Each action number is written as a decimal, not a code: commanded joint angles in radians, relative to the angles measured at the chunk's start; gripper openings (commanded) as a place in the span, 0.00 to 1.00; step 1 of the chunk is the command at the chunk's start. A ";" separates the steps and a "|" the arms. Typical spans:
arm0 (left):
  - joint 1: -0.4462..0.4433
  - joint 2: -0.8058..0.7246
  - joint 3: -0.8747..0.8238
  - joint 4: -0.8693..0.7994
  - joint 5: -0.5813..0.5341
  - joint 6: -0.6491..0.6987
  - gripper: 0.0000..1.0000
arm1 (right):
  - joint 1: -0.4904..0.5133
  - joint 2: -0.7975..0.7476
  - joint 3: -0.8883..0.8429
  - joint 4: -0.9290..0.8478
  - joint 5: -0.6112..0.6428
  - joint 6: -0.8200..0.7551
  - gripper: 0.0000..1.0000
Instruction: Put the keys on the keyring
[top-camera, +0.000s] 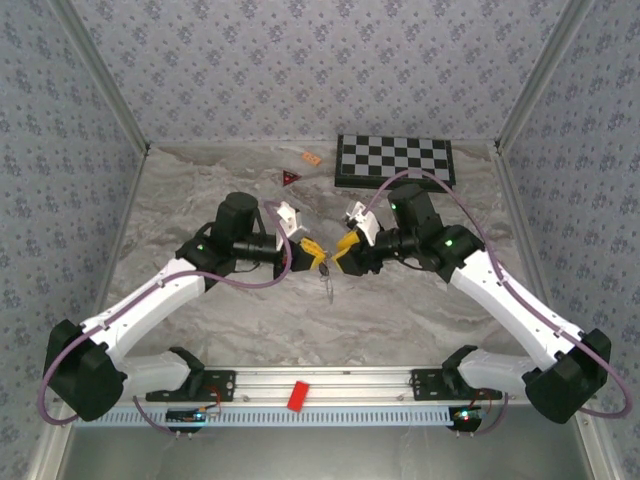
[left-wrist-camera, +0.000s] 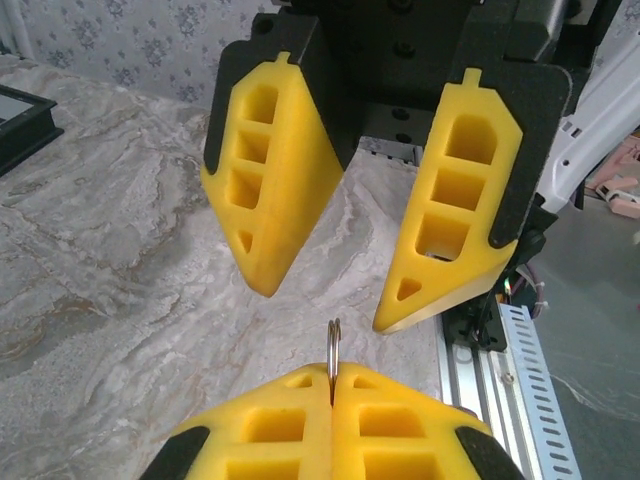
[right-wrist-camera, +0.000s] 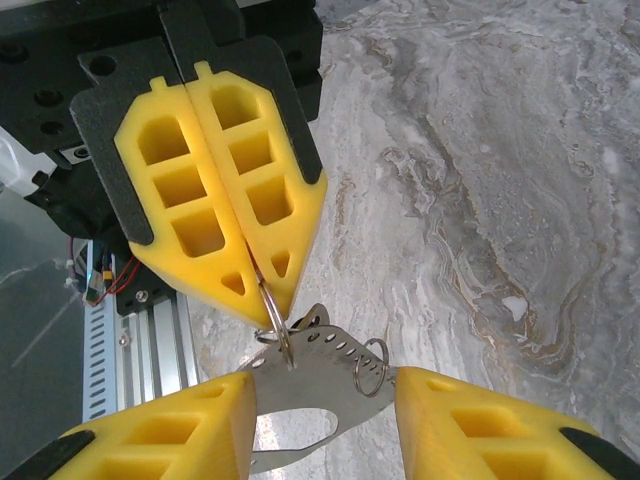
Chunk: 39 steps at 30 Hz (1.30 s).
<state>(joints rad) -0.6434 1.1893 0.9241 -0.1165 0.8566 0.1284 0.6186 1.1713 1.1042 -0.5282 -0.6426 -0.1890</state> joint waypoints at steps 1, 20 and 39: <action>0.000 0.011 0.049 -0.021 0.054 0.039 0.00 | 0.013 0.014 0.037 -0.023 -0.020 -0.047 0.40; 0.000 0.013 0.044 0.001 0.061 0.027 0.00 | 0.024 0.014 0.005 0.056 -0.148 -0.071 0.26; 0.000 -0.004 0.029 0.042 0.046 0.004 0.00 | 0.031 0.039 -0.007 0.053 -0.164 -0.069 0.21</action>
<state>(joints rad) -0.6434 1.2007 0.9344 -0.1310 0.8867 0.1410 0.6357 1.1992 1.1061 -0.4644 -0.7731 -0.2554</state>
